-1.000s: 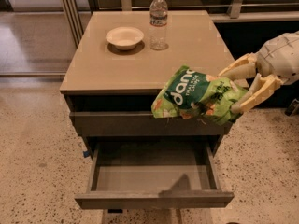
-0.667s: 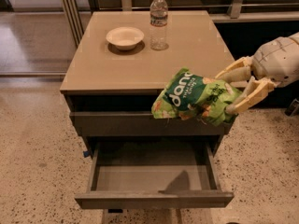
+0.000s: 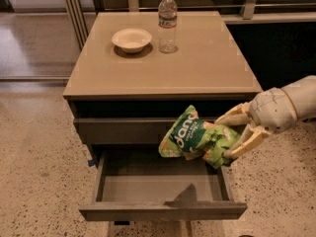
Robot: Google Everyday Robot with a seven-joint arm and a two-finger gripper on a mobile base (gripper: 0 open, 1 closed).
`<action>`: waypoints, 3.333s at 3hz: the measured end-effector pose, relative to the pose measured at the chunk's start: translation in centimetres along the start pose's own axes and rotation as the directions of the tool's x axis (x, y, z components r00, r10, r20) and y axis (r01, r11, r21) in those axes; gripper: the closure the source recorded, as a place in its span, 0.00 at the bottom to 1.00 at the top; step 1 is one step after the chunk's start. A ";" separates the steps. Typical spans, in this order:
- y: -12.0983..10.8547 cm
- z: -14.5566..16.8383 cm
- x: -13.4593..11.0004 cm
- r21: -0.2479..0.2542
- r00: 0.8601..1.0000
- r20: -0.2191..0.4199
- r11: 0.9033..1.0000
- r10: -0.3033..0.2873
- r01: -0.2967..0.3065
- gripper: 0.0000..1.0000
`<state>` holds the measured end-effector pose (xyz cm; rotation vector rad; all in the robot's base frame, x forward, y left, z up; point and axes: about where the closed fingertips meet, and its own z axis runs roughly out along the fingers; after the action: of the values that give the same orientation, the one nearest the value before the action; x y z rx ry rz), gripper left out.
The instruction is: Place green rice chip bag into middle drawer
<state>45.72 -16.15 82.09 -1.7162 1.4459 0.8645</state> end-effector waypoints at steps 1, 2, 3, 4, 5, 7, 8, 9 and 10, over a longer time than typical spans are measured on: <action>1.8 4.4 4.8 -0.032 0.999 0.000 0.999 0.042 -0.042 1.00; 2.3 8.6 10.2 -0.056 0.997 -0.013 0.996 0.072 -0.073 1.00; 2.3 8.7 10.8 -0.051 0.998 -0.025 0.997 0.065 -0.066 1.00; 1.7 9.0 13.6 -0.029 0.996 -0.072 0.999 0.042 -0.044 1.00; 0.2 9.9 18.0 0.005 0.993 -0.106 0.999 0.045 -0.045 1.00; -4.1 17.1 27.4 0.086 0.992 -0.113 0.995 0.051 -0.041 1.00; -4.1 17.2 27.5 0.088 0.992 -0.115 0.995 0.051 -0.041 1.00; -4.2 18.6 28.8 0.133 0.987 -0.150 0.990 0.054 -0.034 1.00; -5.2 22.7 31.9 0.191 0.981 -0.187 0.981 0.057 -0.021 1.00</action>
Offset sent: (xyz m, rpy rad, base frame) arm -0.0071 0.0247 -0.2194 -0.0543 0.1255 0.0143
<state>54.56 -12.32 43.77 -1.6682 1.6383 0.5727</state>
